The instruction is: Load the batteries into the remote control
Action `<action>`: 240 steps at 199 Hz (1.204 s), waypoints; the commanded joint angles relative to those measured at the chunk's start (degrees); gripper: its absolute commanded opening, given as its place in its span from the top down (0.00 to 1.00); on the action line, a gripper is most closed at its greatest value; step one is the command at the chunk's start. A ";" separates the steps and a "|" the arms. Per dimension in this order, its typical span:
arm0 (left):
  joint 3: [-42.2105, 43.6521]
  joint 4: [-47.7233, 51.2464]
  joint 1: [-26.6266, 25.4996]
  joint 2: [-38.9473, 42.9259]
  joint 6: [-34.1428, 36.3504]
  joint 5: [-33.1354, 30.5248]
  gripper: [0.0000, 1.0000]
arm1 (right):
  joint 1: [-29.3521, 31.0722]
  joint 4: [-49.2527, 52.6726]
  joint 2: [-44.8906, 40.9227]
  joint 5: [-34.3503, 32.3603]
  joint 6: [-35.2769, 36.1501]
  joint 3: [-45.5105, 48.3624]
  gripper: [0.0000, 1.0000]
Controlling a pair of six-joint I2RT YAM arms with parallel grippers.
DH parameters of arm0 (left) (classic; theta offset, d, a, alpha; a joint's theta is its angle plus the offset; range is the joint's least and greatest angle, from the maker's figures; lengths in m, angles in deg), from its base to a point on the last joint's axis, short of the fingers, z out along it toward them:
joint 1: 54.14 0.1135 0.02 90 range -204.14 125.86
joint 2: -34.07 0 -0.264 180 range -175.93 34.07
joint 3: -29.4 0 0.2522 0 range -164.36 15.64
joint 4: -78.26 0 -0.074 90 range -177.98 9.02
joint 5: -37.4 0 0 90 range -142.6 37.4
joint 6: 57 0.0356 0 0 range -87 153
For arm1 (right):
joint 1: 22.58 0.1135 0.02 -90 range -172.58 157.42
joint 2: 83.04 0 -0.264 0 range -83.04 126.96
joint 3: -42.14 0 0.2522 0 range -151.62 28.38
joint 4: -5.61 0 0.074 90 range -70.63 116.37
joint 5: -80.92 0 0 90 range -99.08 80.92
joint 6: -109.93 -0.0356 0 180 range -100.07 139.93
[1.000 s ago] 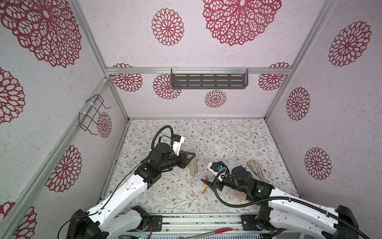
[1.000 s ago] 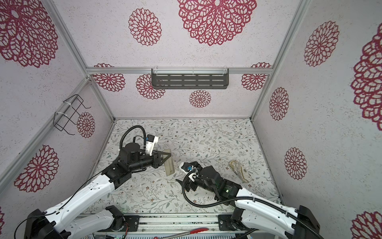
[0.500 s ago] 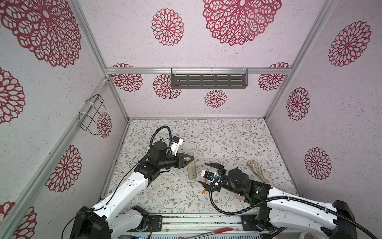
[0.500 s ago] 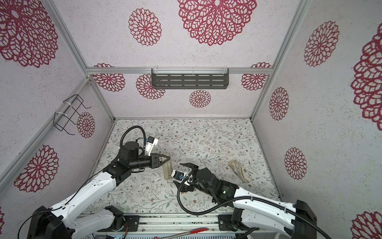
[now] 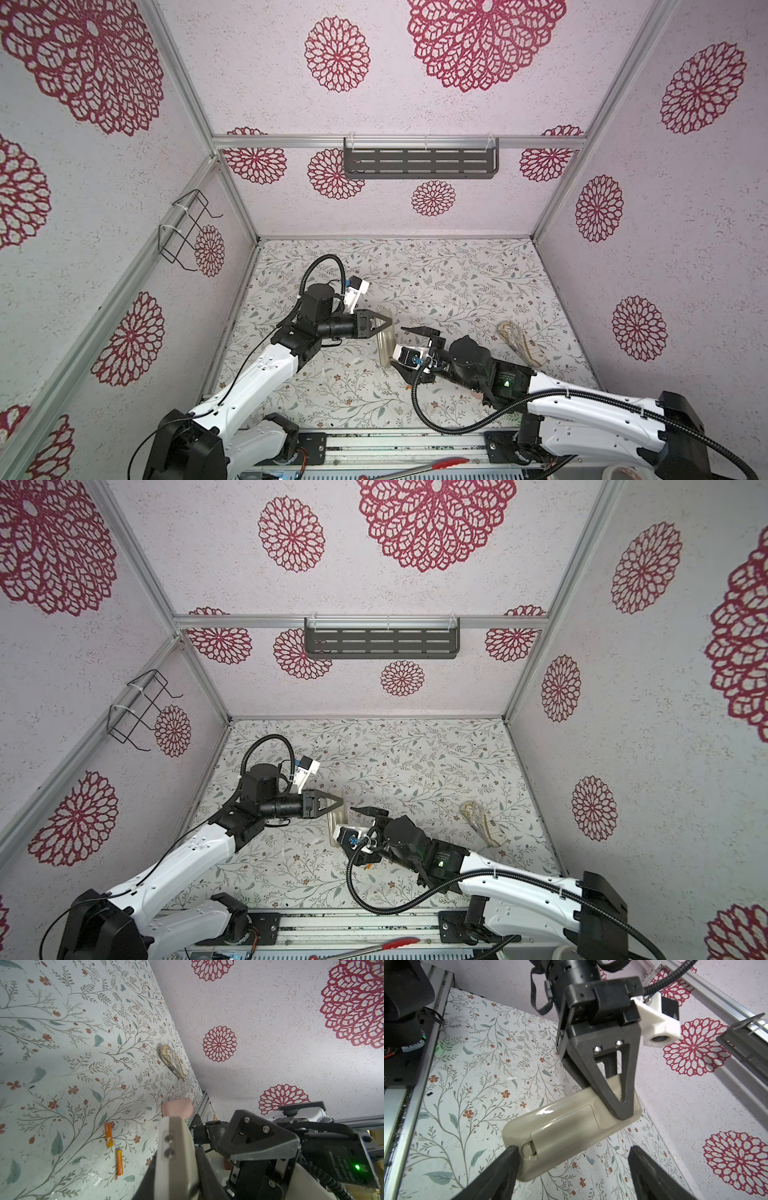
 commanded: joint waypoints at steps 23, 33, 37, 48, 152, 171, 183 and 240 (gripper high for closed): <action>0.32 -2.02 0.58 -0.97 -0.78 3.16 1.00 | 0.42 -2.40 0.78 -2.00 2.74 -2.06 0.15; 0.40 -2.11 0.57 -1.19 -0.84 3.35 1.00 | 0.49 -2.94 0.86 -2.31 2.82 -1.93 0.15; 0.40 -2.11 0.58 -1.26 -0.84 3.44 1.00 | 0.43 -3.16 0.87 -2.44 2.98 -1.85 0.16; 0.49 -2.28 0.58 -1.44 -0.92 3.60 1.00 | 0.44 -3.54 1.03 -2.77 3.02 -1.67 0.16; 0.49 -2.19 0.58 -0.93 -0.84 4.01 1.00 | 0.94 -0.74 1.51 -3.45 6.80 -2.54 0.15; 0.40 -2.18 0.57 -1.02 -0.84 4.23 1.00 | 0.85 -0.22 1.12 -2.24 6.89 -2.62 0.14; 0.24 -2.19 0.58 -1.15 -0.84 4.53 1.00 | 0.93 0.19 1.05 -1.58 6.89 -2.76 0.13; -0.12 -2.07 0.55 -1.37 -1.09 5.19 1.00 | 1.03 0.83 2.25 -2.02 7.21 -2.98 0.10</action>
